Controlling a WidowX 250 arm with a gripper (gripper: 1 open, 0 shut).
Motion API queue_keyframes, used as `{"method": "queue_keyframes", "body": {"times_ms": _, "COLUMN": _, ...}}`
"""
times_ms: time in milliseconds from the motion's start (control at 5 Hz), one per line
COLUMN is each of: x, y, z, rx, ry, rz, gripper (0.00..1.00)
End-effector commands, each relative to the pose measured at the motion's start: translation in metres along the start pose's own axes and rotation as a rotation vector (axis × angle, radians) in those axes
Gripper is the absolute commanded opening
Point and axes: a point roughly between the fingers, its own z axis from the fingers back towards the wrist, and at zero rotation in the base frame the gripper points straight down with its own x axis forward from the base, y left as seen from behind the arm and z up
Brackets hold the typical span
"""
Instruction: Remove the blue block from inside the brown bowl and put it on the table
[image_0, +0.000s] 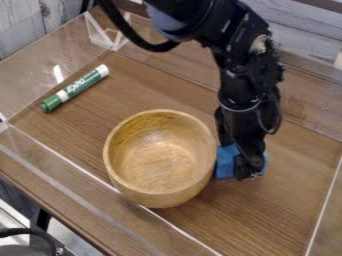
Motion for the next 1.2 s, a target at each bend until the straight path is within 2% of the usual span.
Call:
{"method": "queue_keyframes", "body": {"times_ms": 0, "x": 0.0095, "y": 0.0040, "z": 0.0132, "rx": 0.018, "ry": -0.061, "rz": 0.015, "gripper": 1.00}}
{"method": "queue_keyframes", "body": {"times_ms": 1000, "x": 0.0102, "y": -0.0022, "z": 0.0103, "rx": -0.042, "ry": -0.097, "rz": 0.090, "gripper": 1.00}}
